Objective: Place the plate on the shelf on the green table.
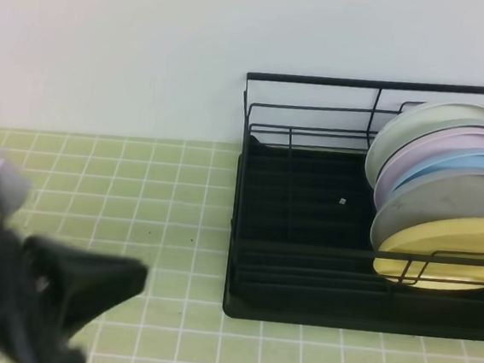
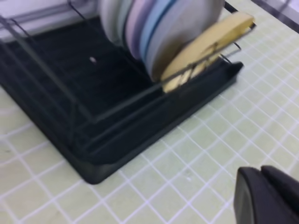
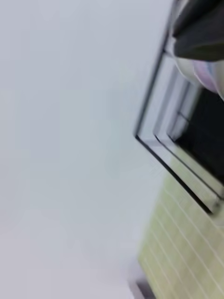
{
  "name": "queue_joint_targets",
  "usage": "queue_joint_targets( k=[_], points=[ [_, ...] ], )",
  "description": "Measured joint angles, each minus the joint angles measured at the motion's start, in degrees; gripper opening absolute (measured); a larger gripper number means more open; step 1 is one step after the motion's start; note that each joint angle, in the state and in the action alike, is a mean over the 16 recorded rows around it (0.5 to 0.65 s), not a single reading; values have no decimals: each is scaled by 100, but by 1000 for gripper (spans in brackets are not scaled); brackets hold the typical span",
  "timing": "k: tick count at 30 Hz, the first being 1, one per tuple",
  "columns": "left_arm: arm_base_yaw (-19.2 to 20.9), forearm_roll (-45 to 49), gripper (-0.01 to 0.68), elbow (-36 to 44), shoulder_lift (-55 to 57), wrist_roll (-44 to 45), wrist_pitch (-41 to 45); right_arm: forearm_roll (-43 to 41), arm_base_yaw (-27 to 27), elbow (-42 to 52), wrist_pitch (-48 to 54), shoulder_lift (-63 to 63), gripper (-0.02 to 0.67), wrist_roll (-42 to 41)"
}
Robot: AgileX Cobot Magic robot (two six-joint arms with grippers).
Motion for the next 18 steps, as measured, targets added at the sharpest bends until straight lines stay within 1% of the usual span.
queue_joint_targets(
  k=[9, 18],
  points=[
    [0, 103, -1, 870, -928, 100, -390, 246, 0, 987, 272, -1319, -1, 34],
    [0, 133, -1, 1271, -1402, 147, -521, 271, 0, 1872, 330, -2053, -2, 26]
  ],
)
